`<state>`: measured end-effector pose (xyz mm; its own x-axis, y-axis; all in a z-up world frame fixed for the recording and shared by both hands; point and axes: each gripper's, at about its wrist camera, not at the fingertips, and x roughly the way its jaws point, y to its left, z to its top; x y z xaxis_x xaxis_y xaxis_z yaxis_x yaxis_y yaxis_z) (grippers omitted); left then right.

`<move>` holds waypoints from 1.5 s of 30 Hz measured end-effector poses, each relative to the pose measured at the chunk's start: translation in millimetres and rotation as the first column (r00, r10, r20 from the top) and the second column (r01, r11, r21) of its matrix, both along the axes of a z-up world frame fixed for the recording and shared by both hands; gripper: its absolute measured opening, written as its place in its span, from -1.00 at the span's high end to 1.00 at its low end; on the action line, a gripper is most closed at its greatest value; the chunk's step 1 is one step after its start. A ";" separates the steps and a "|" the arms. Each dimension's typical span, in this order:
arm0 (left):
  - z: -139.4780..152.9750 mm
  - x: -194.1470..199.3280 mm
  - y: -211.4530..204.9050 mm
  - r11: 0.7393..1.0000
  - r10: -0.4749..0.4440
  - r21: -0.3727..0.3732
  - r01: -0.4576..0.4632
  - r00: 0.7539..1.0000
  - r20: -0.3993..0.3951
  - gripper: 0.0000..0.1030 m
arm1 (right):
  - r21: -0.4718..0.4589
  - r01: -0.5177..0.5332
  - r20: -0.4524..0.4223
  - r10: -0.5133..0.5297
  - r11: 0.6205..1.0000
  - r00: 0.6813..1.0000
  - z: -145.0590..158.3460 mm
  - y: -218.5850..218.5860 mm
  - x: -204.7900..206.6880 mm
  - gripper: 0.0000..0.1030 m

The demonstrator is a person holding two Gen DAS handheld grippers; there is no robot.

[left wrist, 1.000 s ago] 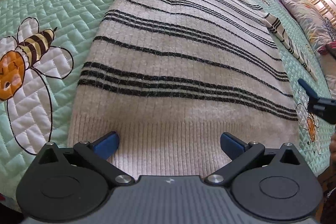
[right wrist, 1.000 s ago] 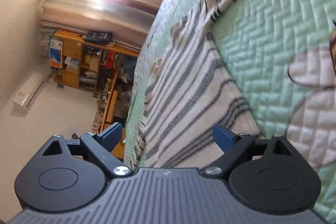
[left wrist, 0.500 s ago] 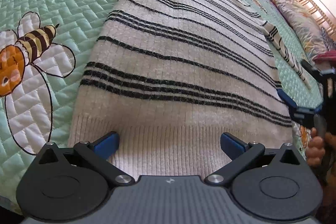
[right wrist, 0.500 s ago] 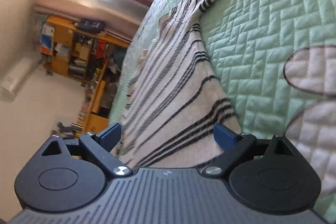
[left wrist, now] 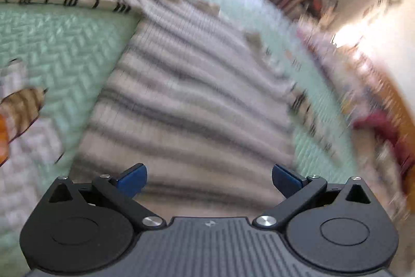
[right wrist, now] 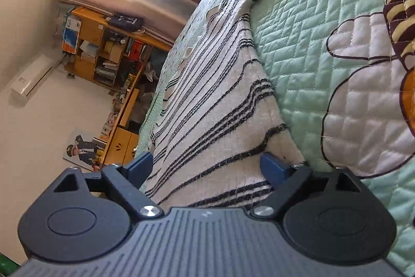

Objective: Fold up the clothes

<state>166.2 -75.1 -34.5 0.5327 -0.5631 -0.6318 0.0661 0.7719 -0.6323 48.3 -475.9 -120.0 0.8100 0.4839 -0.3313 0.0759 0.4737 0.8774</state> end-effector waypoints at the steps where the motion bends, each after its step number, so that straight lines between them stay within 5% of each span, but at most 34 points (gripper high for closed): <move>1: -12.2 12.7 4.5 0.999 0.004 -0.048 -0.005 1.000 -0.026 -0.99 | 0.001 0.002 0.001 -0.002 1.000 1.000 -0.1 0.2 0.3 -0.77; 3: -47.7 33.9 15.7 0.995 0.061 -0.064 -0.071 0.988 -0.143 -0.92 | -0.005 0.004 0.006 -0.004 1.000 1.000 -2.1 0.3 -1.0 -0.77; 7: -68.1 24.7 44.4 0.973 0.124 -0.179 -0.144 0.985 -0.123 -0.73 | -0.018 0.000 0.013 0.001 1.000 1.000 -3.5 1.6 -1.6 -0.77; 9: -59.0 20.4 45.2 0.984 0.117 -0.120 -0.132 0.986 -0.119 -0.62 | -0.017 0.003 0.014 -0.003 1.000 1.000 -4.0 1.6 -4.9 -0.77; 12: -37.8 6.6 47.2 0.988 0.128 -0.075 -0.134 0.988 -0.084 -0.99 | -0.018 0.007 0.014 -0.006 1.000 1.000 -3.4 3.1 -6.7 -0.78; 15: -24.1 -3.4 46.3 0.993 0.083 -0.079 -0.086 0.996 -0.036 -0.98 | -0.021 0.006 0.019 -0.005 1.000 1.000 -3.6 4.2 -7.4 -0.78; 18: -45.2 -2.8 45.3 0.997 0.075 -0.027 -0.078 0.991 -0.111 -0.90 | -0.015 0.008 0.021 -0.008 1.000 1.000 -3.8 3.7 -8.2 -0.78; 21: -53.2 -8.7 56.1 0.989 0.123 -0.071 -0.131 0.987 -0.104 -0.85 | -0.017 0.010 0.014 -0.010 1.000 1.000 -3.0 4.3 -7.9 -0.78; 27: -12.0 -24.2 40.8 0.996 0.068 -0.055 -0.068 0.998 -0.011 -0.98 | -0.005 0.018 0.015 -0.018 1.000 1.000 -3.9 3.1 -8.8 -0.78; 33: -44.6 -30.3 29.5 0.993 0.088 0.083 -0.082 0.993 -0.073 -0.98 | 0.016 0.017 0.009 -0.017 1.000 1.000 -4.3 1.2 -10.0 -0.78; 37: -26.0 -31.9 17.5 0.986 0.077 0.155 -0.065 0.995 -0.069 -0.98 | 0.106 0.026 0.036 -0.030 0.994 0.999 5.4 -12.1 -16.8 -0.78; 41: -19.2 -33.0 18.4 0.988 0.032 0.152 -0.024 0.998 -0.050 -0.98 | 0.111 0.016 0.081 -0.025 0.994 0.996 27.7 -17.4 -25.2 -0.79; 45: -44.2 -31.4 14.0 0.982 0.036 0.188 -0.016 0.994 -0.105 -0.98 | 0.094 -0.026 -0.029 0.029 0.995 0.999 12.2 -6.9 -20.8 -0.87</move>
